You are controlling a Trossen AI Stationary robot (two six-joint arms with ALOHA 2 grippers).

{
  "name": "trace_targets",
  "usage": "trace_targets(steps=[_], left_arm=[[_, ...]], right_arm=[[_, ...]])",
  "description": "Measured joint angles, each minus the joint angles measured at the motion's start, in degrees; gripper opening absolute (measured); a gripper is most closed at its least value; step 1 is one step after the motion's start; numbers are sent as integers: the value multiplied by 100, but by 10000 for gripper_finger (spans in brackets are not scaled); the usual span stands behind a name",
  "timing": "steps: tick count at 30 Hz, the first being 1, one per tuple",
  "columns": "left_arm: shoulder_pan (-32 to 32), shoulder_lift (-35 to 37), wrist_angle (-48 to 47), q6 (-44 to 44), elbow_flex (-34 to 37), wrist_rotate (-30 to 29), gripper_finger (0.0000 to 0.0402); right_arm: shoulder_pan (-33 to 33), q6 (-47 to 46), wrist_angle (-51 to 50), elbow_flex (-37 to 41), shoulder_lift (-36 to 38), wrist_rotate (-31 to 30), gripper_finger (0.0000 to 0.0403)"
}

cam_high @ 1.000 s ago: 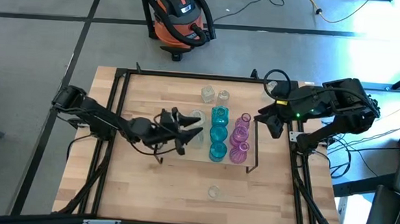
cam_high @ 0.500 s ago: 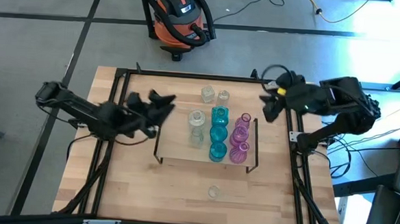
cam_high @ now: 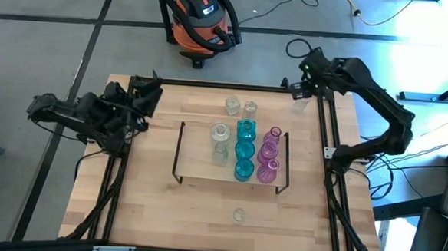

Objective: Sort vases onto shelf
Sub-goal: Put the top right transparent vase on the shelf

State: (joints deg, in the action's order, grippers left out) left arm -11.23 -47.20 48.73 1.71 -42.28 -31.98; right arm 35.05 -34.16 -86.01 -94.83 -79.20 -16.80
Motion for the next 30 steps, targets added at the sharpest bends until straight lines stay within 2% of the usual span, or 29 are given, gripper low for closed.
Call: trace_targets(steps=[6,10,20,27,30], left_arm=[[495,595,-1066,-449,0,548,199],[660,872,-1399,-513,0,620,199],[1006,1106,-2084,-609,0,643,199],[1220,1104,-2096,-614,0,797,199],[1350,1101,-2127,-612,0,862,199]], right_arm=[[1105,335,1104,1037,4,575,149],[1462,244,1330,1398,4,238,149],[1532,-433,2034,2060,-17,-587,149],[1536,-745,2383,2531,-17,-809,149],[1574,-804,2746,2703,-20,-646,149]])
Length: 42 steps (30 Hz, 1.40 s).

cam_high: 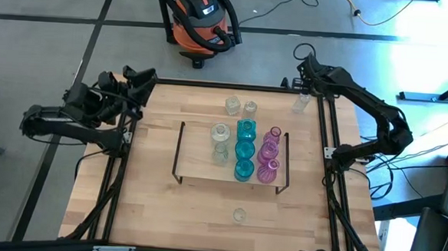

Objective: Sort vases onto shelf
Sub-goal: Put the top right transparent vase on the shelf

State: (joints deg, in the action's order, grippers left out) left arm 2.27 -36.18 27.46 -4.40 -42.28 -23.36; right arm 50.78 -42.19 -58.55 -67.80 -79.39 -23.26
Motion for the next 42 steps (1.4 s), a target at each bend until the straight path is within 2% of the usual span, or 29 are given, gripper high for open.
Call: trace_targets(steps=[7,17,22,33,42], left_arm=[[363,0,-13,-195,0,290,199],[693,-3,-217,-675,0,553,199],[833,-11,-221,-731,0,766,198],[875,-11,-221,-766,0,805,198],[875,-11,-264,-765,0,805,198]], right_arm=[[-2,36,722,239,2,139,154],[0,63,732,277,-14,33,227],[0,-20,583,278,-252,78,237],[0,-127,582,273,-730,339,201],[0,-13,619,250,-802,458,134]])
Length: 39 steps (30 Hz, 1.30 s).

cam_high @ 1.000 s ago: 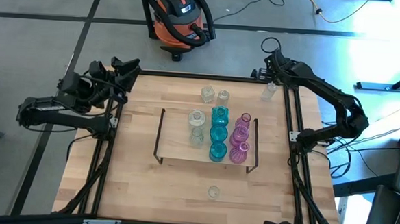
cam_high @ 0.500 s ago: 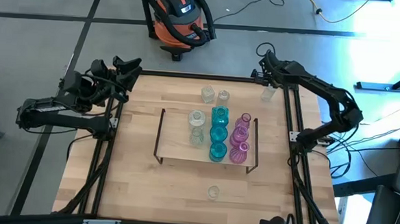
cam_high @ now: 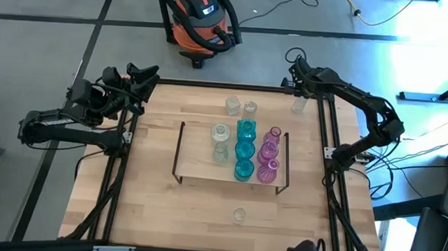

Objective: Sort vases onto shelf
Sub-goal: Put the top right transparent vase on the shelf

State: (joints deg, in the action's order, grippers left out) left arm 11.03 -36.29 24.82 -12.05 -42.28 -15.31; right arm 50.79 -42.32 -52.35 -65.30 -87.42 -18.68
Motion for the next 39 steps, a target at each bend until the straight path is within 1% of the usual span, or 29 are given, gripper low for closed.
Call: trace_targets(steps=[3,5,10,14,19,22,26,30,34,39], left_arm=[[0,0,2,4,0,-17,198],[0,0,2,6,0,-20,198],[0,0,2,4,0,-20,198],[0,-2,2,-91,0,-22,198],[0,-4,4,-231,0,-63,198],[0,-51,8,-262,0,-73,198],[-1,-117,9,-295,0,-202,198],[-2,-217,33,-419,0,-299,198],[0,-317,49,-578,0,-381,199],[-2,-432,61,-826,0,-376,199]], right_arm=[[-3,149,-73,2,-2,32,108],[-13,222,-105,5,-7,79,99],[-13,274,-131,7,-7,134,99],[-13,370,-161,14,138,255,99],[-20,483,-373,63,548,722,99],[-33,599,-532,53,944,878,99],[-391,788,-697,21,1478,627,99],[-825,891,-926,-303,1855,515,99],[-1411,1199,-961,-931,1969,430,98],[-2166,1563,-1055,-2007,1877,267,98]])
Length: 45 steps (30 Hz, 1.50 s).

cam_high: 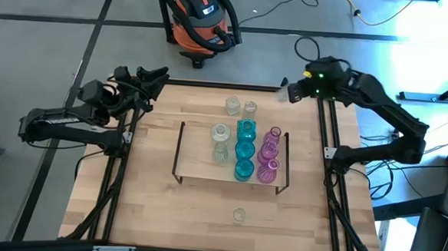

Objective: Sort vases onto shelf
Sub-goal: Put the top right transparent vase on the shelf

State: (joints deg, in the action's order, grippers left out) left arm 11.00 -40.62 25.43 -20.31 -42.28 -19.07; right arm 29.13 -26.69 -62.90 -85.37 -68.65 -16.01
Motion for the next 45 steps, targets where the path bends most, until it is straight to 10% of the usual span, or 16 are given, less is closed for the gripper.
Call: trace_targets(steps=[21,45], left_arm=[[-32,-101,-7,-505,0,57,199],[-476,-103,-101,-517,0,15,199]], right_arm=[[-3053,1661,-61,-4973,-2619,577,98],[-4153,2986,81,-4762,-3336,2680,98]])
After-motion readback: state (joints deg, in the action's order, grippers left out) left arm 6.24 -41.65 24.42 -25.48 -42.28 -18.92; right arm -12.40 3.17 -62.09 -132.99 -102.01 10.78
